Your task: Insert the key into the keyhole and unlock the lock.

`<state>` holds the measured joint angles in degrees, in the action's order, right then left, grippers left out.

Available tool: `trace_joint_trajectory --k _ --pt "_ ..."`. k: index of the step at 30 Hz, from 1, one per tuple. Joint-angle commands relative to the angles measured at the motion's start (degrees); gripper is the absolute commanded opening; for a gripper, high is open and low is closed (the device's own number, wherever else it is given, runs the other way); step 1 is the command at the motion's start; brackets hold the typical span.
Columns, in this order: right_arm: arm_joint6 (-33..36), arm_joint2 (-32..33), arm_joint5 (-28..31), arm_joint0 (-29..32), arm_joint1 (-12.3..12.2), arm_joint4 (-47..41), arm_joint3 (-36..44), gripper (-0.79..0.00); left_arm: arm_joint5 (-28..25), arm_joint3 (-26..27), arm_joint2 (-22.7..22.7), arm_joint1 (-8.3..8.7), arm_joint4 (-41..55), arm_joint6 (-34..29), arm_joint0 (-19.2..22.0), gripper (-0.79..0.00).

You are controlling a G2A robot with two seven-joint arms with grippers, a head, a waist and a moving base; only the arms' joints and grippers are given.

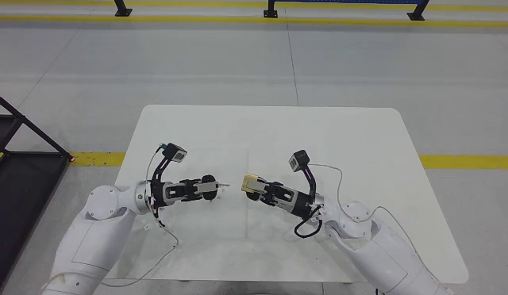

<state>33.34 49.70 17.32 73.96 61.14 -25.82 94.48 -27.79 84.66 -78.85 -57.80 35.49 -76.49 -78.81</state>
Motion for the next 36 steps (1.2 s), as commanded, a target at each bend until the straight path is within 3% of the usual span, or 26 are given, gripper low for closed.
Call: trace_joint_trajectory --k 1,13,27,33,36 --pt "-0.9 0.4 -1.3 0.2 -0.1 2.4 0.3 -0.785 -0.1 0.2 -0.3 0.0 -0.8 1.7 -0.1 -0.785" --pt "5.8 4.5 -3.6 2.3 -1.0 2.8 2.3 -0.785 -5.2 2.3 -1.3 0.62 -10.7 5.2 -1.4 -0.785" --pt "6.8 4.8 -4.0 2.3 -1.1 2.4 2.4 -0.785 -4.9 2.7 -0.4 0.67 -11.9 4.9 -1.0 -0.785" --pt "6.8 4.8 -4.0 2.3 -1.1 2.4 2.4 -0.785 -19.4 3.8 -2.2 0.56 -26.1 19.4 -2.1 -0.785" --pt "6.8 4.8 -4.0 2.3 -1.1 2.4 2.4 -0.785 -28.6 3.8 -3.8 0.91 -39.3 28.6 -3.0 -0.785"
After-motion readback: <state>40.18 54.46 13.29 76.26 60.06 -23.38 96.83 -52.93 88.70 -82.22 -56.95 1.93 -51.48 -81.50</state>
